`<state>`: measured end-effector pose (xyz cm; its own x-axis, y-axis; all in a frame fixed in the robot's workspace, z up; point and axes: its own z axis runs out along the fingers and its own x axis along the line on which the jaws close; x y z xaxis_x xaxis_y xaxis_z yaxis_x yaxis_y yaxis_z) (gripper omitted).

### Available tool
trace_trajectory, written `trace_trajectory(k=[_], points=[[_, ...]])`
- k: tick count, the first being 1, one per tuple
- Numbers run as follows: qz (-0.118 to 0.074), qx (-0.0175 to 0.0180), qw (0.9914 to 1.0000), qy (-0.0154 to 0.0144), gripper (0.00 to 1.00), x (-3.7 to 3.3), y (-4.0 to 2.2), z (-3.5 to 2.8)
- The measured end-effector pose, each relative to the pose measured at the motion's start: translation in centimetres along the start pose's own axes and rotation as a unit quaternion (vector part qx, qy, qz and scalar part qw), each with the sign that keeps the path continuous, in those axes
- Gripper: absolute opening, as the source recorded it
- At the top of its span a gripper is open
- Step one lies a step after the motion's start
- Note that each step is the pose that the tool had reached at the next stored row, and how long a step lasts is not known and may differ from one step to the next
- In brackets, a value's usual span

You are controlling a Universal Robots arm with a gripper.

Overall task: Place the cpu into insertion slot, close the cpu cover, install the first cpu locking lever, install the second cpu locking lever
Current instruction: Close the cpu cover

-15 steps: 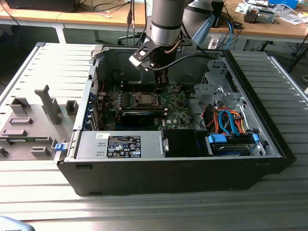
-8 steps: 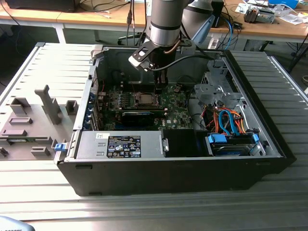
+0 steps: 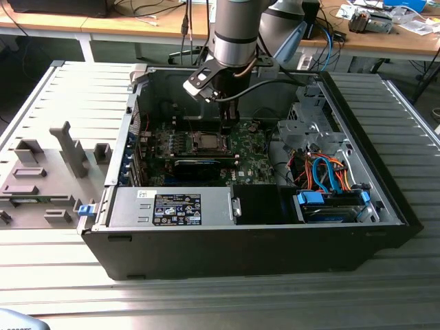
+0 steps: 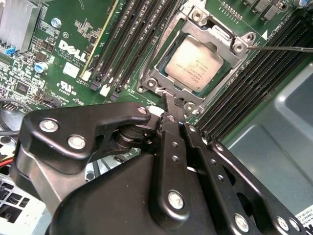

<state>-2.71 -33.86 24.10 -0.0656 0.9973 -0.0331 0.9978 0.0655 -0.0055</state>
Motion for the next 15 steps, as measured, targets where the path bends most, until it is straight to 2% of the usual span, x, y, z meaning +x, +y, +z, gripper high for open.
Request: trace_trajectory(k=[15], points=[[0.0, 0.0, 1.0, 0.0, 0.11, 0.04, -0.3, 0.44]])
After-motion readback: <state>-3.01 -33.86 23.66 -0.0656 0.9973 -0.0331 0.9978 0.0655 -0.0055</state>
